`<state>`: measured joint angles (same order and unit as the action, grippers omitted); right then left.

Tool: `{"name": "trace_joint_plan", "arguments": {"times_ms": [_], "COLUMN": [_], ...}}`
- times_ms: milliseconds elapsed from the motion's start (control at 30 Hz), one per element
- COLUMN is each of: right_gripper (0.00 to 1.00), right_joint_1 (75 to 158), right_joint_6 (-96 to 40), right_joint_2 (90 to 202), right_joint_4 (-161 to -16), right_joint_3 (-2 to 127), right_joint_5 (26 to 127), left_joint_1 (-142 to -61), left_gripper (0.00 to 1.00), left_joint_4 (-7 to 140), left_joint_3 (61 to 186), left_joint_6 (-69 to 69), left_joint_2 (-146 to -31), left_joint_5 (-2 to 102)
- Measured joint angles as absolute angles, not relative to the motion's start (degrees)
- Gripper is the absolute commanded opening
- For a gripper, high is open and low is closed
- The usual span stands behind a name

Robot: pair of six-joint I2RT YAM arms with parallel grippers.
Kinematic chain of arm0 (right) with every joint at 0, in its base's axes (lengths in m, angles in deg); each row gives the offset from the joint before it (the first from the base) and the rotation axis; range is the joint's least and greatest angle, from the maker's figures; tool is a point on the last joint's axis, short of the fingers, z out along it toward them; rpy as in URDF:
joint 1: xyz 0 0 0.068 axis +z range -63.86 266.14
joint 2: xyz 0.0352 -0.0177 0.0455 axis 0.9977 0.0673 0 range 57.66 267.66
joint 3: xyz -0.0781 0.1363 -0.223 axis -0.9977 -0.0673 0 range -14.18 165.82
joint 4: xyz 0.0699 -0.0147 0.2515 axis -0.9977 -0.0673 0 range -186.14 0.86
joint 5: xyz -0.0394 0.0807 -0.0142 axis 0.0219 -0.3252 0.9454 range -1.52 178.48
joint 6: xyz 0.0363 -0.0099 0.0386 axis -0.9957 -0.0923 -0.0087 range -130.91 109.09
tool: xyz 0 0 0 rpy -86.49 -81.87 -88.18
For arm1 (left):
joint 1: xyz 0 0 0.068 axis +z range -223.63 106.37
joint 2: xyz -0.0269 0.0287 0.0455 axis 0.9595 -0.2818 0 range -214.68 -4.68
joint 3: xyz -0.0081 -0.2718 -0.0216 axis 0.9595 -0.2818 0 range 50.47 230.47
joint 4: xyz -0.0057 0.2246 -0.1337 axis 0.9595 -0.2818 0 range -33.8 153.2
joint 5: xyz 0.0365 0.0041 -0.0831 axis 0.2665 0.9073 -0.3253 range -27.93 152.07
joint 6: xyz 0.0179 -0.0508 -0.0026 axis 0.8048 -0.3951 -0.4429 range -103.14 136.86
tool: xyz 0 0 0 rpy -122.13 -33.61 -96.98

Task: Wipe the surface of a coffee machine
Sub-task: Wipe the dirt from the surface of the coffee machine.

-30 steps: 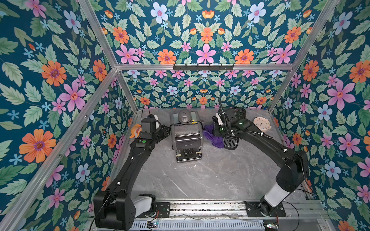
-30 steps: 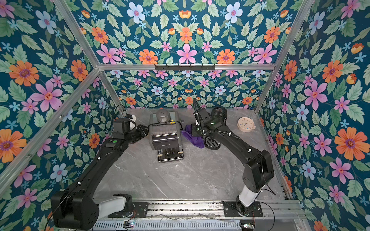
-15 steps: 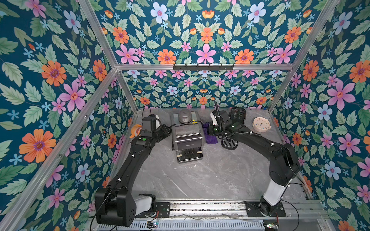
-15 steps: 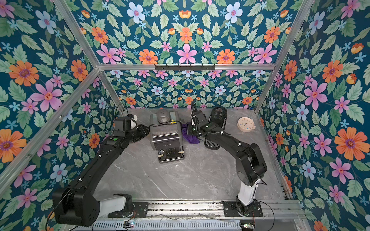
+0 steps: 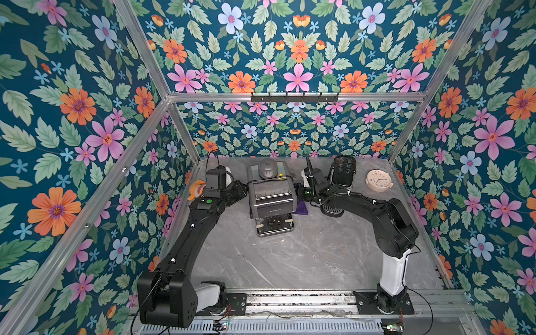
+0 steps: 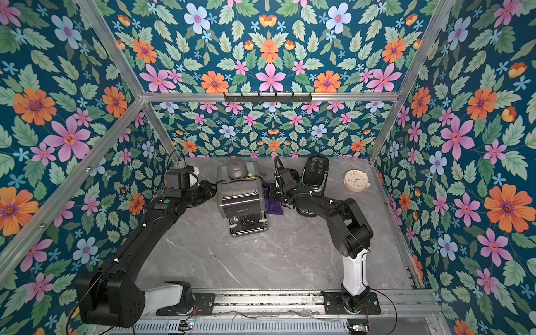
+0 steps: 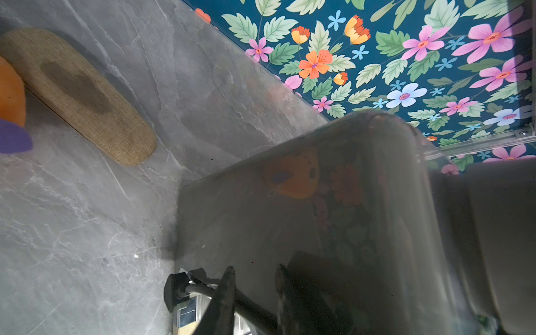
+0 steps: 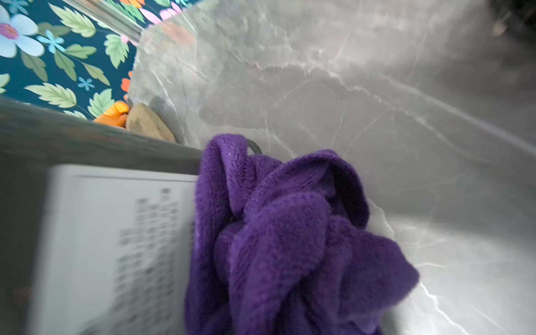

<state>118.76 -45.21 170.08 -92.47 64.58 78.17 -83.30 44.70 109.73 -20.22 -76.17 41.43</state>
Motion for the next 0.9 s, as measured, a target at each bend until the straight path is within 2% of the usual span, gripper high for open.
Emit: {"name": "trace_joint_plan", "arguments": {"times_ms": [267, 600, 900], "right_gripper": [0.0, 0.0, 0.0], "right_joint_1": [118.33, 118.68, 118.85], "right_joint_6": [-48.12, -48.44, -46.28], "right_joint_2": [171.11, 156.64, 150.82], "right_joint_4": [-93.74, -97.48, -101.33], "right_joint_3": [66.09, 62.61, 63.51], "right_joint_5": [76.07, 73.01, 70.74], "left_joint_1": [-83.3, -83.46, -83.41], "left_gripper": [0.26, 0.31, 0.32], "left_joint_4": [44.24, 38.6, 38.03], "left_joint_3": [109.97, 118.6, 120.16], "left_joint_6": [-20.57, -19.33, -19.11], "left_joint_2": [-76.01, -75.51, -72.95], "left_joint_5": [41.43, 45.78, 47.22]}}
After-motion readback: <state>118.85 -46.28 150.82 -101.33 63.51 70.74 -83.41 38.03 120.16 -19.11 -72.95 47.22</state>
